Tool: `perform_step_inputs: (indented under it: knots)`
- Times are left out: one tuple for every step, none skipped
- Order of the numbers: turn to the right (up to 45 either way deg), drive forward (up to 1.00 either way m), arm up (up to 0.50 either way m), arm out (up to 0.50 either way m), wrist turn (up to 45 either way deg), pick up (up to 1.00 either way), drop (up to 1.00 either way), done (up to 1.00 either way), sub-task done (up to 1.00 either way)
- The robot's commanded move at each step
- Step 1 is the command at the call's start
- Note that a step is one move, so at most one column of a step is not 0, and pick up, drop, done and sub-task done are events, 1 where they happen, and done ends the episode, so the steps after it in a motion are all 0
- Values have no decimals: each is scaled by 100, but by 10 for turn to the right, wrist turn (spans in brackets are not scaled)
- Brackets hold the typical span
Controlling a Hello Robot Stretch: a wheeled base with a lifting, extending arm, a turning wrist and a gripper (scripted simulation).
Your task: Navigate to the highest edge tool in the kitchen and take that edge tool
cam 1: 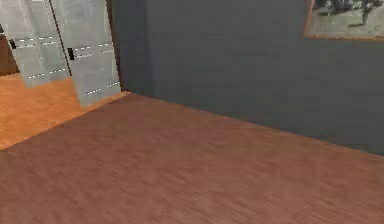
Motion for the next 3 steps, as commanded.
perform_step_inputs:
  knots:
    - [-420, 0, 0, 0, 0, 0, 0, 0, 0]
    - [0, 65, 0, 0, 0, 0, 0, 0, 0]
    - [-180, 0, 0, 0, 0, 0, 0, 0, 0]
